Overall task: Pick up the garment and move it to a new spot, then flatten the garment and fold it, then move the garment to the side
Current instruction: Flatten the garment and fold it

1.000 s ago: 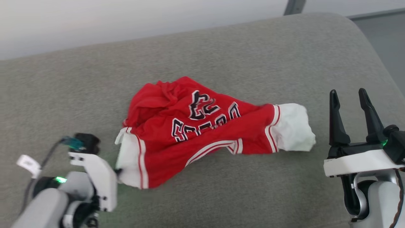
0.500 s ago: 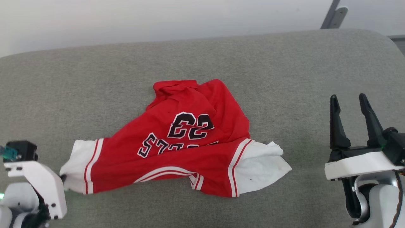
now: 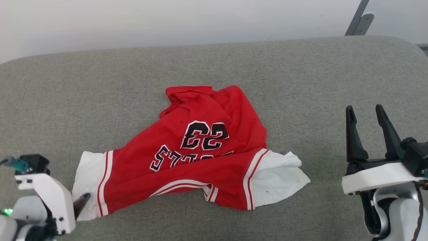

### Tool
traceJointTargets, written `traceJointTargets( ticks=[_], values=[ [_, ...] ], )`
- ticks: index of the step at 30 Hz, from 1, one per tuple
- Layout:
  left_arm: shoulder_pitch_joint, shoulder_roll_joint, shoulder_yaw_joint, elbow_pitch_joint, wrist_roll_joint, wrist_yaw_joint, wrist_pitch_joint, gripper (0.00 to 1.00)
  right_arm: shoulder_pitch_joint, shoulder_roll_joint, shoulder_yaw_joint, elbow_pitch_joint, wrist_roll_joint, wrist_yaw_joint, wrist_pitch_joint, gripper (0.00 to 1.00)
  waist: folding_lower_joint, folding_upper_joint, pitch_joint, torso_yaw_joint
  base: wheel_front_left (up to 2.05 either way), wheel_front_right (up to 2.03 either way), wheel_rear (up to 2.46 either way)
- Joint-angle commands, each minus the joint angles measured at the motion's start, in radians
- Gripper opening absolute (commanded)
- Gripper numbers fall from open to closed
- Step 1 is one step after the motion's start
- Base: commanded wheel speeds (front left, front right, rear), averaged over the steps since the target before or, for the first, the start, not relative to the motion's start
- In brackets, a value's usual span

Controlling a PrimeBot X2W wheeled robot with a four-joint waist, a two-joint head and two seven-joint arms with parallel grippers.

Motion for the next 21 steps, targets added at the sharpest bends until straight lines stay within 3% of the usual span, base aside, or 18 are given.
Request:
traceJointTargets(
  ticks=[1,6,15,16,17,21],
  values=[
    [-0.026,0.012,0.01,0.006,-0.012,-0.002,0.023,1.0,0.009,0.0,0.001,-0.008,0.007,-0.001,0.009,1.0,0.0,0.0,0.002,-0.003,0.0,0.0,0.0],
    [-0.067,0.018,0.009,0.054,-0.035,-0.009,0.07,1.0,0.018,0.0,0.015,-0.022,0.014,-0.001,0.03,1.0,0.0,0.0,0.018,-0.016,0.0,0.0,0.0],
    [-0.128,-0.034,-0.014,0.183,-0.063,-0.039,0.09,1.0,0.035,0.0,0.062,-0.031,0.039,-0.001,0.12,1.0,0.0,0.0,0.058,-0.035,0.0,0.0,0.0],
    [-0.135,-0.041,-0.022,0.2,-0.066,-0.05,0.096,0.55,0.04,0.0,0.072,-0.03,0.039,-0.001,0.14,1.0,0.0,0.0,0.063,-0.035,0.0,0.0,0.0],
    [-0.142,-0.049,-0.029,0.214,-0.072,-0.062,0.1,0.0,0.043,-0.001,0.088,-0.029,0.044,-0.001,0.165,1.0,0.0,0.0,0.069,-0.034,0.0,0.0,0.0],
    [-0.167,-0.081,-0.051,0.265,-0.067,-0.089,0.094,0.0,0.047,-0.034,0.163,-0.018,0.088,-0.001,0.279,1.0,0.0,0.0,0.087,-0.029,0.0,0.0,0.0]
  ],
)
